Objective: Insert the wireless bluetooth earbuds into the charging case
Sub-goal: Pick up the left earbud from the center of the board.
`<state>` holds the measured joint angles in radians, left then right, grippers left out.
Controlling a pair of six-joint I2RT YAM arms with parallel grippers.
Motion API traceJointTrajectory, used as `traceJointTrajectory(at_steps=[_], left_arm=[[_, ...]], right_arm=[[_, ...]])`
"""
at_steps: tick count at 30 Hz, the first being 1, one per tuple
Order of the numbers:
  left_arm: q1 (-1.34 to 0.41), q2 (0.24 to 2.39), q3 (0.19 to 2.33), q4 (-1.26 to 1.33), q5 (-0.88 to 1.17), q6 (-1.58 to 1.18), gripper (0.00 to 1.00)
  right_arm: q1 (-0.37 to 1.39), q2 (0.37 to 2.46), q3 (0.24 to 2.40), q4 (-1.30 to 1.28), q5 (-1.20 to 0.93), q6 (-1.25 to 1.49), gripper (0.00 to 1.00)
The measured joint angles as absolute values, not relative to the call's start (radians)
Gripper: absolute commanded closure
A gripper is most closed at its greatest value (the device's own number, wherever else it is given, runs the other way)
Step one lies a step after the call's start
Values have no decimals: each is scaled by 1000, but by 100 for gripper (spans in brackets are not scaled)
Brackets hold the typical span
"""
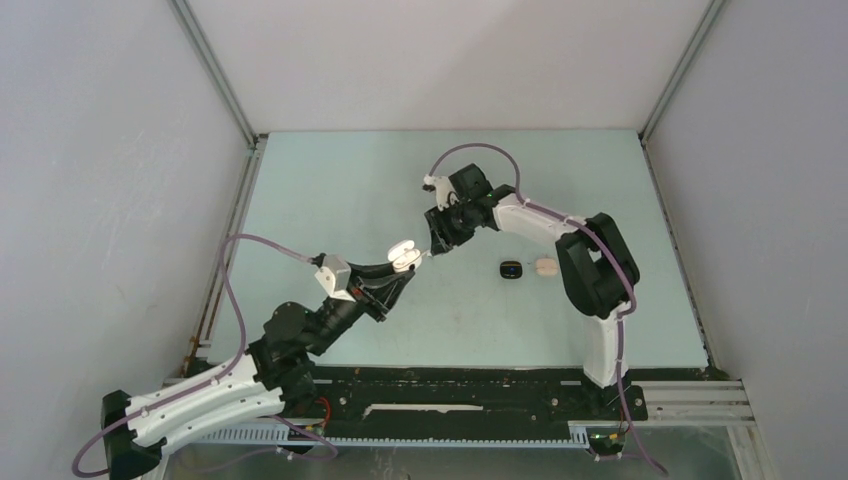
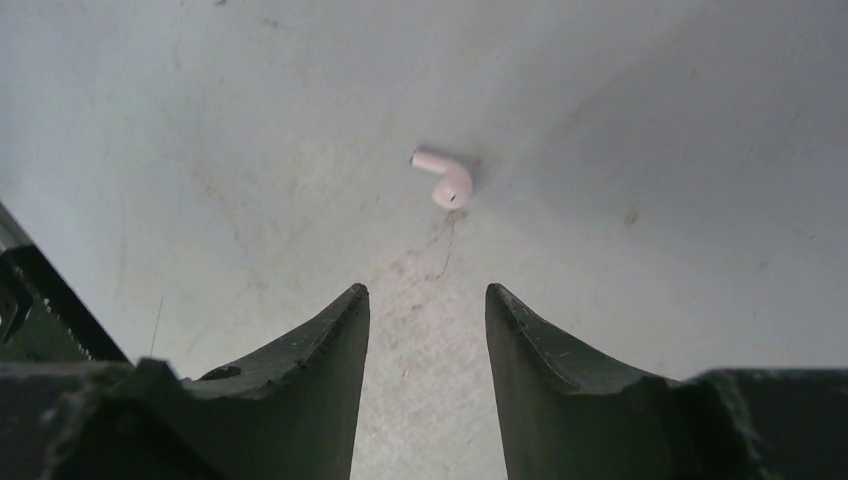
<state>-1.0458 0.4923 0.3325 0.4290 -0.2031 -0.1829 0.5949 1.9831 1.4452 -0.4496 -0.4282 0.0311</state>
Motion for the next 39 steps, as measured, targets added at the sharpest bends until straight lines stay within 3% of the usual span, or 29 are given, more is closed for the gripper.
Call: traceJointTrajectory(at_steps=[11,33,39], left_arm=[[-1047,507,369,310,-180,-183,100],[-1048,487,368,296,-181,-183,100],[-1048,493,368,295,-181,-183,100]], right_arm=[[611,2119,1585,-423,-395,83,62],[673,2205,1628,-453,-366,83,67],[679,2213,1637,-453,-364,79,72]])
